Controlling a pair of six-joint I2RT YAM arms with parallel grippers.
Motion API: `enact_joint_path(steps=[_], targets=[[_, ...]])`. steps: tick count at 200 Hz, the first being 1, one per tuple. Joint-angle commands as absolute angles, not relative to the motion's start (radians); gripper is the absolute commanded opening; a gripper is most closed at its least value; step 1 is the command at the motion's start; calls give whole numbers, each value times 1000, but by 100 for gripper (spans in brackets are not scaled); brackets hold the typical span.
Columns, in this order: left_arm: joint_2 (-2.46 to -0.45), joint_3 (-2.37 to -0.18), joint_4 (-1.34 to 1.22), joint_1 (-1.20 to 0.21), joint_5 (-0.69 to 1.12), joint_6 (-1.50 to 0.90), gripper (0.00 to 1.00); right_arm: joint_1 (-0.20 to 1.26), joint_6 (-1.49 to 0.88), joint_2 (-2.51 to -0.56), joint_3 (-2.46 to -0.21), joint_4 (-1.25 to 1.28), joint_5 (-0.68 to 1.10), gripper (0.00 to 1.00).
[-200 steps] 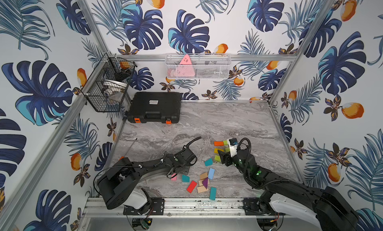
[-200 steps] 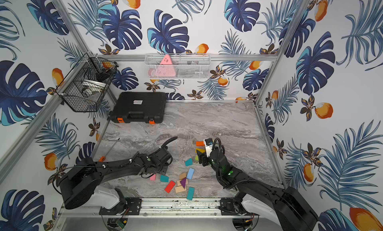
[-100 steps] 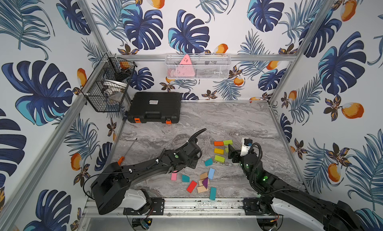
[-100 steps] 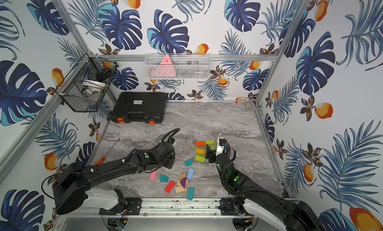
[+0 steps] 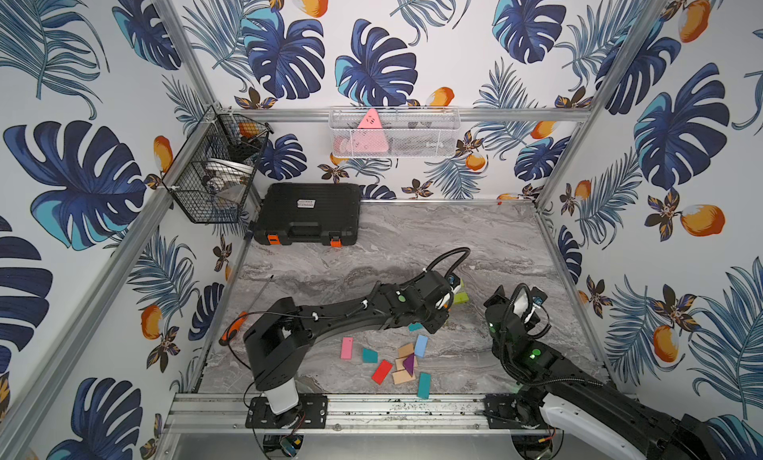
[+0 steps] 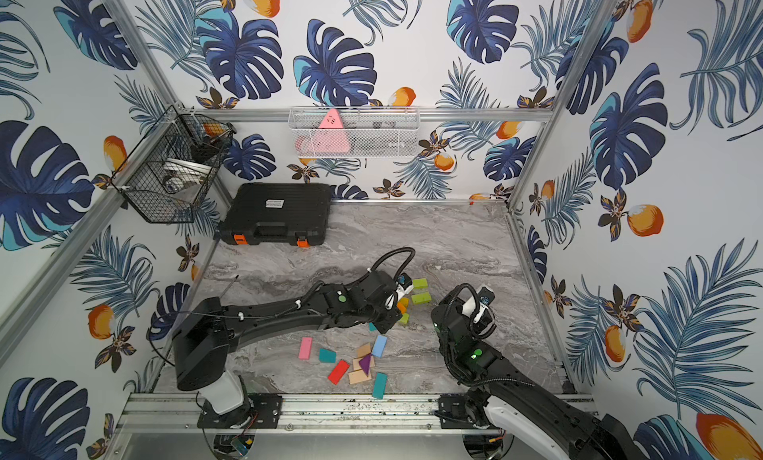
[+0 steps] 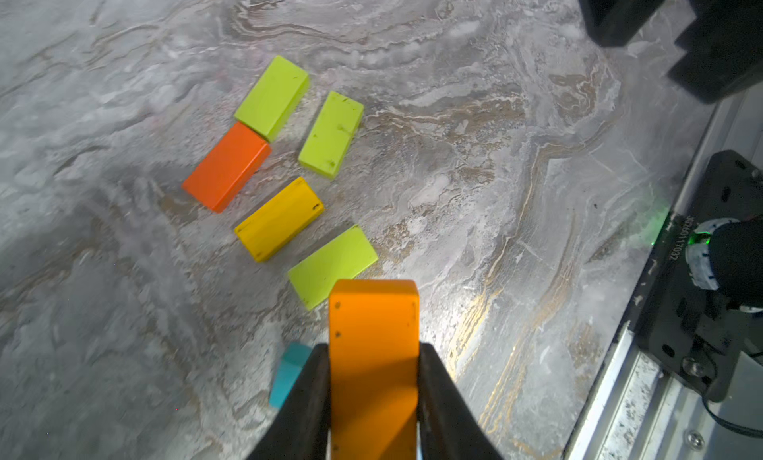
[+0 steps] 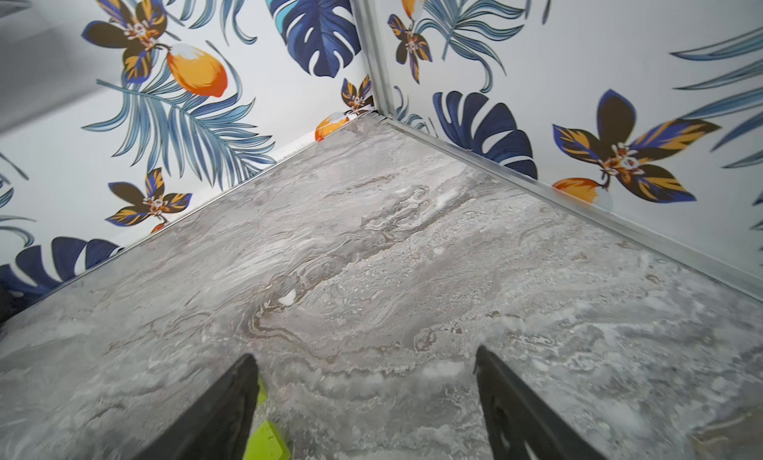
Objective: Assemble a piece of candy with building blocks
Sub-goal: Pick up the building block from the center of the board, then place the building block at the center of the board.
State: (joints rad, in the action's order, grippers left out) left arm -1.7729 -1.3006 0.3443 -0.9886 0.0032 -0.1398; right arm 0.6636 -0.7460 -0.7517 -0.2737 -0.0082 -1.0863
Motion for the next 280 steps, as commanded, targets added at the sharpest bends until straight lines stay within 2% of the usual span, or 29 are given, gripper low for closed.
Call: enact_joint_path(steps=[1, 65, 141, 203, 280], targets=[[-1851, -1382, 383, -990, 66, -39, 23, 655, -838, -724, -278, -87, -1137, 85], [-2089, -1628, 450, -992, 184, 56, 23, 650, -826, -694, -277, -94, -1136, 85], [-2277, -1818, 561, -995, 190, 147, 23, 649, -807, -687, -274, -82, -1130, 86], [-2351, -1901, 633, -996, 130, 235, 23, 649, -789, -736, -285, -57, -1111, 86], [-2395, -1988, 696, -991, 29, 332, 30, 649, -731, -785, -278, 17, -1066, 87]])
